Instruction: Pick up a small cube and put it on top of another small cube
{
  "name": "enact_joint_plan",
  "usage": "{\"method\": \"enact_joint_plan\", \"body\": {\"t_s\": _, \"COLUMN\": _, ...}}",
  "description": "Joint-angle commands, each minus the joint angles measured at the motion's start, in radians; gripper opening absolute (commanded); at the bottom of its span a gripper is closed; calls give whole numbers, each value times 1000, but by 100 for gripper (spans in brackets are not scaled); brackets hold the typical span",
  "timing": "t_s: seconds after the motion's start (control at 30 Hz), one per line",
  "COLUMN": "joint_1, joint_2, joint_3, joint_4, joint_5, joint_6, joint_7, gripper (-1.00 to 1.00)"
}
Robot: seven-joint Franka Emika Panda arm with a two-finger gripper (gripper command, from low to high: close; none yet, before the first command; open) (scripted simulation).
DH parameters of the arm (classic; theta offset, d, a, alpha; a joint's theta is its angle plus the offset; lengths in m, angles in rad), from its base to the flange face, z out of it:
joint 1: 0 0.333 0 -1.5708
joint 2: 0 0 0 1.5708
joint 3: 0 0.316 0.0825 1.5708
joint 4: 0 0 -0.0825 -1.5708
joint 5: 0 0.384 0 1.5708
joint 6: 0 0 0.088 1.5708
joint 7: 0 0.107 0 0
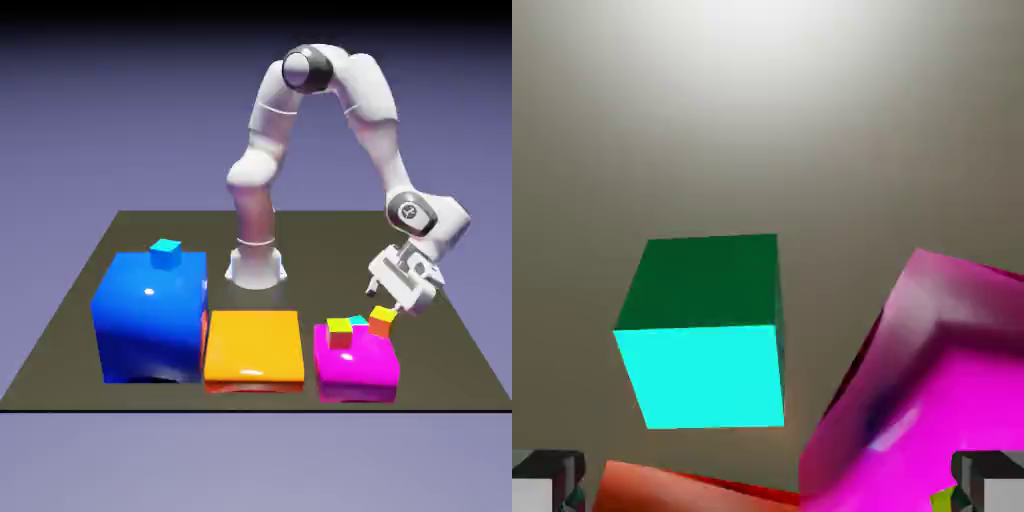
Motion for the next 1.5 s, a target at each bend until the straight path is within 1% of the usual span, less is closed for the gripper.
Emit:
{"method": "enact_joint_plan", "body": {"t_s": 0.0, "joint_1": 36, "joint_2": 32, "joint_3": -24, "joint_4": 11, "joint_5": 4, "joint_6": -15, "joint_7": 1, "gripper": 0}}
{"method": "enact_joint_plan", "body": {"t_s": 0.27, "joint_1": 326, "joint_2": 288, "joint_3": -214, "joint_4": 95, "joint_5": 34, "joint_6": -134, "joint_7": 8, "gripper": 0}}
{"method": "enact_joint_plan", "body": {"t_s": 0.33, "joint_1": 392, "joint_2": 311, "joint_3": -244, "joint_4": 98, "joint_5": 60, "joint_6": -149, "joint_7": 30, "gripper": 0}}
{"method": "enact_joint_plan", "body": {"t_s": 0.37, "joint_1": 392, "joint_2": 311, "joint_3": -244, "joint_4": 98, "joint_5": 60, "joint_6": -149, "joint_7": 30, "gripper": 0}}
{"method": "enact_joint_plan", "body": {"t_s": 0.5, "joint_1": 336, "joint_2": 391, "joint_3": -235, "joint_4": 36, "joint_5": 45, "joint_6": 3, "joint_7": 55, "gripper": 0}}
{"method": "enact_joint_plan", "body": {"t_s": 0.53, "joint_1": 336, "joint_2": 391, "joint_3": -235, "joint_4": 36, "joint_5": 45, "joint_6": 3, "joint_7": 55, "gripper": -100}}
{"method": "enact_joint_plan", "body": {"t_s": 0.57, "joint_1": 336, "joint_2": 391, "joint_3": -235, "joint_4": 36, "joint_5": 45, "joint_6": 3, "joint_7": 55, "gripper": -100}}
{"method": "enact_joint_plan", "body": {"t_s": 0.67, "joint_1": 384, "joint_2": 322, "joint_3": -243, "joint_4": 89, "joint_5": 58, "joint_6": -127, "joint_7": 33, "gripper": -100}}
{"method": "enact_joint_plan", "body": {"t_s": 0.7, "joint_1": 373, "joint_2": 306, "joint_3": -246, "joint_4": 97, "joint_5": 67, "joint_6": -142, "joint_7": 21, "gripper": -100}}
{"method": "enact_joint_plan", "body": {"t_s": 0.8, "joint_1": 265, "joint_2": 277, "joint_3": -213, "joint_4": 130, "joint_5": 46, "joint_6": -139, "joint_7": 59, "gripper": -100}}
{"method": "enact_joint_plan", "body": {"t_s": 1.17, "joint_1": -134, "joint_2": -5, "joint_3": 18, "joint_4": 309, "joint_5": 234, "joint_6": -169, "joint_7": 10, "gripper": -100}}
{"method": "enact_joint_plan", "body": {"t_s": 1.47, "joint_1": -460, "joint_2": -61, "joint_3": -206, "joint_4": 346, "joint_5": 198, "joint_6": -515, "joint_7": 11, "gripper": -100}}
